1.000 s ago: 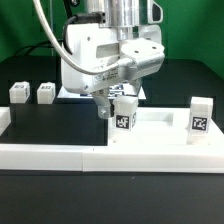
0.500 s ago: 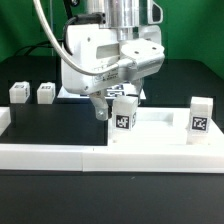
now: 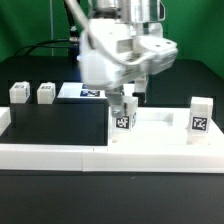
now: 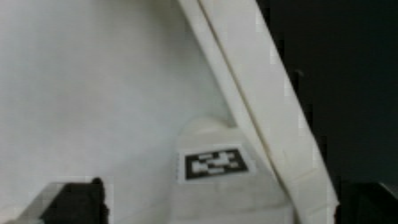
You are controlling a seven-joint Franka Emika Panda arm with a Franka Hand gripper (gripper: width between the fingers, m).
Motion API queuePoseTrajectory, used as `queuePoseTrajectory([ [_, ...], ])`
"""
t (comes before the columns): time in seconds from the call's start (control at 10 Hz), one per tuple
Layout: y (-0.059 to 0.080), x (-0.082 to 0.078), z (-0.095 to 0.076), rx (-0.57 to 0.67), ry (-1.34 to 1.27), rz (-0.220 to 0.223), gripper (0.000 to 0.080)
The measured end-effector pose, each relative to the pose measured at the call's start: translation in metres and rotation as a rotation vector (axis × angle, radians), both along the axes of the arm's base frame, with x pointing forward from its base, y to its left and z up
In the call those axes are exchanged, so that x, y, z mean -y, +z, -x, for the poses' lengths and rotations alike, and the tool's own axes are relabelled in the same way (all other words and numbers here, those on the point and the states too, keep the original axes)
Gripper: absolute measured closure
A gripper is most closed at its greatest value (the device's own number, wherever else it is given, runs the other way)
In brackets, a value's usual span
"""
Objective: Assemble square table
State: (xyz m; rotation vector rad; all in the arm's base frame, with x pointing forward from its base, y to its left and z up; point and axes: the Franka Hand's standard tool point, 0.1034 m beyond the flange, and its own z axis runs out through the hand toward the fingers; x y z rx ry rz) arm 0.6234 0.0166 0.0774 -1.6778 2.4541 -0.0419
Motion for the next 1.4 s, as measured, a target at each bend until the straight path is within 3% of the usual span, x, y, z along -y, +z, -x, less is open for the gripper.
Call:
queuePoseTrajectory([
  [0.5, -0.002, 0.002, -0.001, 0.035, 0.437, 0.079, 0.015],
  [0.7, -0.001, 0.013, -0.005, 0.061, 0.86, 0.154, 0.015],
  [0.8, -0.003, 0.011, -0.005, 0.069, 0.991, 0.169, 0.015],
  [1.4, -0.003, 0.015, -0.005, 0.077, 1.353, 0.235, 0.015],
])
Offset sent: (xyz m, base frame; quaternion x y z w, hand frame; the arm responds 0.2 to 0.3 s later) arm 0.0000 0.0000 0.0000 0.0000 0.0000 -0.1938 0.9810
